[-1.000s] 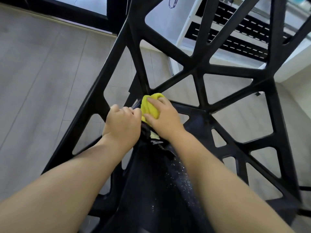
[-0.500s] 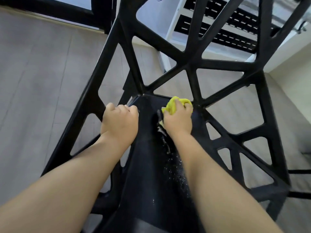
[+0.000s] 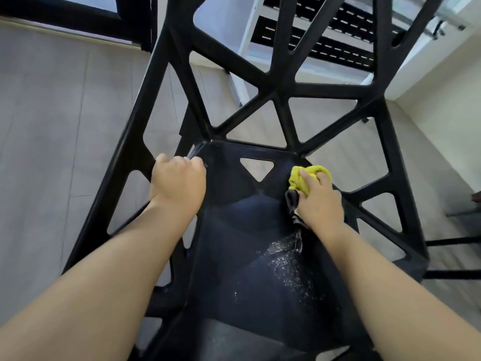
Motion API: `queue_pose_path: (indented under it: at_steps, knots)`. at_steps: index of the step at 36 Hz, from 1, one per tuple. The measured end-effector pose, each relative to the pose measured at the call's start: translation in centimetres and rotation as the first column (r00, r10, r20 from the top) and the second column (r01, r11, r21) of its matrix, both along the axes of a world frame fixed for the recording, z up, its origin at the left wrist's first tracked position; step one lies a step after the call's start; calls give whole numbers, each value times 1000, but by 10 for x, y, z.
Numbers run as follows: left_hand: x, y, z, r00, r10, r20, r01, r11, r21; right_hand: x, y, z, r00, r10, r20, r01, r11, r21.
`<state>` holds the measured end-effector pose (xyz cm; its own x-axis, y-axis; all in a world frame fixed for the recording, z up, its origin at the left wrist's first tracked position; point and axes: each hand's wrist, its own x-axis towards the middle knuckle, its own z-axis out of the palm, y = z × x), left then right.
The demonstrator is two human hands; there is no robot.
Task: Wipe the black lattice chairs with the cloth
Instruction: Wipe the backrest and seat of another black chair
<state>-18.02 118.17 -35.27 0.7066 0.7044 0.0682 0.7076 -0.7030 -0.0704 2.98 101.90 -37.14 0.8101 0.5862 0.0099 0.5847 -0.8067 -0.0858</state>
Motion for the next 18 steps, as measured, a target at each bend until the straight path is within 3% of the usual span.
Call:
queue_pose_path:
  at_steps: [3,5,8,13,15,18]
  knots:
    - [7,2,2,1000,9,13,-9,1000,-5,-9,20,-2,984,-154,-95,161,984,72]
    - [11,3,3,999,34,32,-34,999,-8,-27,40,-3,978,-133,-163,162,970,179]
    - [15,4,3,996,68,63,-67,998,-18,-74,62,-7,967,104,-234,-49,972,229]
    - [12,6,6,998,38,42,-37,999,-27,-115,45,-1,867,414,-278,-359,905,228]
    - [10,5,7,999,30,27,-30,1000,-9,-104,24,0,856,435,-279,-387,898,212]
    - [9,2,9,999,25,22,-25,1000,-6,-72,-5,1,922,322,-216,-288,941,176]
